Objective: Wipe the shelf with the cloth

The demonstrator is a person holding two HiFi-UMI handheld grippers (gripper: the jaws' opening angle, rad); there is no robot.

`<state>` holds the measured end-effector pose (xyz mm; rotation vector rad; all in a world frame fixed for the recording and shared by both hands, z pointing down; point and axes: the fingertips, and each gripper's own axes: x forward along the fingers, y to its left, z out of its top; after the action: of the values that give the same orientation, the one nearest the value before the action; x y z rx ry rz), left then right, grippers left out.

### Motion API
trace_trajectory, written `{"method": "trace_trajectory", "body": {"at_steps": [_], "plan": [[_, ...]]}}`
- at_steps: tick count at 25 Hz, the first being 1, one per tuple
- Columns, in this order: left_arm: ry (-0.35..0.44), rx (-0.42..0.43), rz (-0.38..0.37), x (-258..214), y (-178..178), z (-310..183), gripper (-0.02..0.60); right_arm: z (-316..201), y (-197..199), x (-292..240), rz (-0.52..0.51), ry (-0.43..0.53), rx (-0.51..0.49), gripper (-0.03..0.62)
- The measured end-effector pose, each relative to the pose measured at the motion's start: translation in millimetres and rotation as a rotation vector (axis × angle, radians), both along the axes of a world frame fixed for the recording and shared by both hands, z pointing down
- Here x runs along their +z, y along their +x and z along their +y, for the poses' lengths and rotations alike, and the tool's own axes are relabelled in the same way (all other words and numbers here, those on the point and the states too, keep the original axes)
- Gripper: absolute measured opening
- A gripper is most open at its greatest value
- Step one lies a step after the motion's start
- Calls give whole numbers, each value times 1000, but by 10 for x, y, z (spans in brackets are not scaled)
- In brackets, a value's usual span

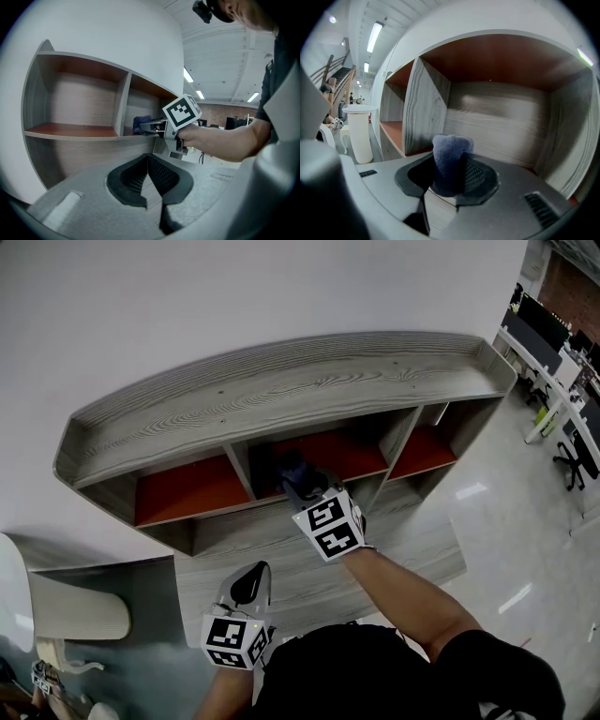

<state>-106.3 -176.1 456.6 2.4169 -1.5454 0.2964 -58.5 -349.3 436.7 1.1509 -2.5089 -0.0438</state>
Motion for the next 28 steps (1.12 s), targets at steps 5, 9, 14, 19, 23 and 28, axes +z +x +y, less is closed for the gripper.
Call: {"method": "trace_trajectory", "body": {"at_steps": [5, 9, 14, 19, 23, 28], "plan": [[-2, 28, -3, 8, 131, -37, 11, -78, 309, 10, -21, -4, 63, 140], [0, 53, -6, 5, 256, -73, 11, -143, 547, 12, -27, -6, 107, 140], [2, 82, -7, 6, 396, -107, 11, -216, 850, 20, -39, -8, 166, 140], [-3, 104, -13, 17, 500, -118, 11, -279, 1157, 29, -71, -15, 228, 140], [-5, 113, -22, 17, 529, -128, 10, -306, 1328, 27, -115, -29, 268, 140], [-7, 119, -26, 21, 558, -128, 11, -318, 1511, 35, -153, -38, 313, 140]]}}
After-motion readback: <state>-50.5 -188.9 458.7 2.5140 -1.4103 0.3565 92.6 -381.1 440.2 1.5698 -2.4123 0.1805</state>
